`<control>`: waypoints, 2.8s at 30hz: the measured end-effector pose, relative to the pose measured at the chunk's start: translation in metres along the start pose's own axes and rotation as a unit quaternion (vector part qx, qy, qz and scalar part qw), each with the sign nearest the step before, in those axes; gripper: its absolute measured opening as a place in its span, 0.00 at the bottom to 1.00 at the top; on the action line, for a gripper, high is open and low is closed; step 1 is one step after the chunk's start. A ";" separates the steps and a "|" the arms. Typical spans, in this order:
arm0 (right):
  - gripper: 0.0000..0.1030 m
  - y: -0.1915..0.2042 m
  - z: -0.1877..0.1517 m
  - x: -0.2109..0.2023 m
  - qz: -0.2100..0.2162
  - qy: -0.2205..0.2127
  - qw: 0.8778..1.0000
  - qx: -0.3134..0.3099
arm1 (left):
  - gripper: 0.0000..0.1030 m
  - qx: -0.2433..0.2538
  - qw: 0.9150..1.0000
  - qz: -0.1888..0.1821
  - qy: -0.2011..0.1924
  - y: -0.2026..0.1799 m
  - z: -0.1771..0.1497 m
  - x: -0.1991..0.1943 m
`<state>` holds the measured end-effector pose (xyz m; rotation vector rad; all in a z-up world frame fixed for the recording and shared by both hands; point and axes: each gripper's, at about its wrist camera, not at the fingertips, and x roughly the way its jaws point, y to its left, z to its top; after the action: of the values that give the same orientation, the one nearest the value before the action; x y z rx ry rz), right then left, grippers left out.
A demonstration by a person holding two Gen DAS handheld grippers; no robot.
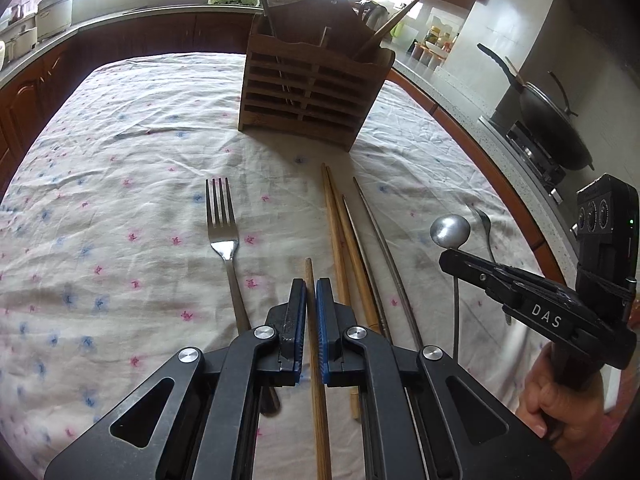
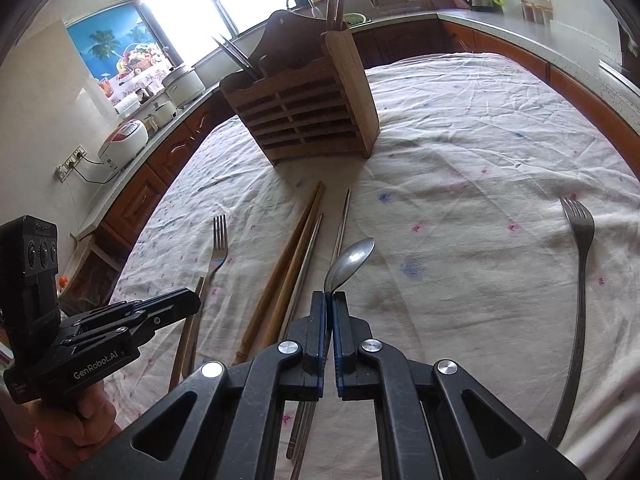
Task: Organize utensils
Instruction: 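Grasp a wooden chopstick with the left tool while the right tool grasps the metal spoon, then lift the chopstick and spoon and carry both above the wooden holder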
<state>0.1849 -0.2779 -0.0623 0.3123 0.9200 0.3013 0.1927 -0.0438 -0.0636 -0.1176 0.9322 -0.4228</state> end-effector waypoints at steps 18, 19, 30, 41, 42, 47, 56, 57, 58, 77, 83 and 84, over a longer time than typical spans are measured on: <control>0.02 0.028 0.018 -0.063 0.024 -0.087 0.996 -0.026 | 0.04 -0.027 0.992 -0.020 -0.122 0.011 0.015 -0.101; 0.02 0.030 0.020 -0.066 0.024 -0.091 0.995 -0.029 | 0.04 -0.029 0.991 -0.020 -0.127 0.013 0.015 -0.105; 0.02 0.039 0.035 -0.089 0.027 -0.132 0.990 -0.042 | 0.04 -0.046 0.984 -0.023 -0.171 0.023 0.024 -0.134; 0.02 0.040 0.052 -0.096 0.026 -0.157 0.986 -0.045 | 0.04 -0.051 0.979 -0.023 -0.197 0.026 0.038 -0.144; 0.02 0.041 0.054 -0.097 0.026 -0.161 0.986 -0.045 | 0.04 -0.051 0.978 -0.023 -0.200 0.026 0.040 -0.145; 0.02 0.041 0.064 -0.101 0.021 -0.180 0.982 -0.046 | 0.04 -0.048 0.975 -0.021 -0.218 0.026 0.056 -0.152; 0.02 0.039 0.099 -0.097 -0.002 -0.208 0.977 -0.055 | 0.04 -0.035 0.963 -0.013 -0.266 0.023 0.106 -0.164; 0.02 0.040 0.105 -0.097 -0.005 -0.213 0.975 -0.058 | 0.04 -0.033 0.962 -0.012 -0.272 0.023 0.113 -0.165; 0.02 0.041 0.110 -0.096 -0.008 -0.217 0.974 -0.061 | 0.04 -0.031 0.960 -0.010 -0.278 0.022 0.121 -0.165; 0.02 0.068 0.204 -0.051 -0.071 -0.277 0.947 -0.149 | 0.04 -0.065 0.933 0.023 -0.353 0.041 0.268 -0.103; 0.02 0.066 0.202 -0.015 -0.075 -0.252 0.952 -0.158 | 0.04 -0.087 0.937 0.031 -0.337 0.053 0.266 -0.062; 0.02 0.064 0.201 -0.009 -0.075 -0.245 0.954 -0.156 | 0.04 -0.090 0.938 0.032 -0.335 0.054 0.265 -0.056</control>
<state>0.3355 -0.2493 0.0830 0.0186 0.3925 0.2099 0.3913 0.0065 0.1219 -0.3725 0.2967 -0.2089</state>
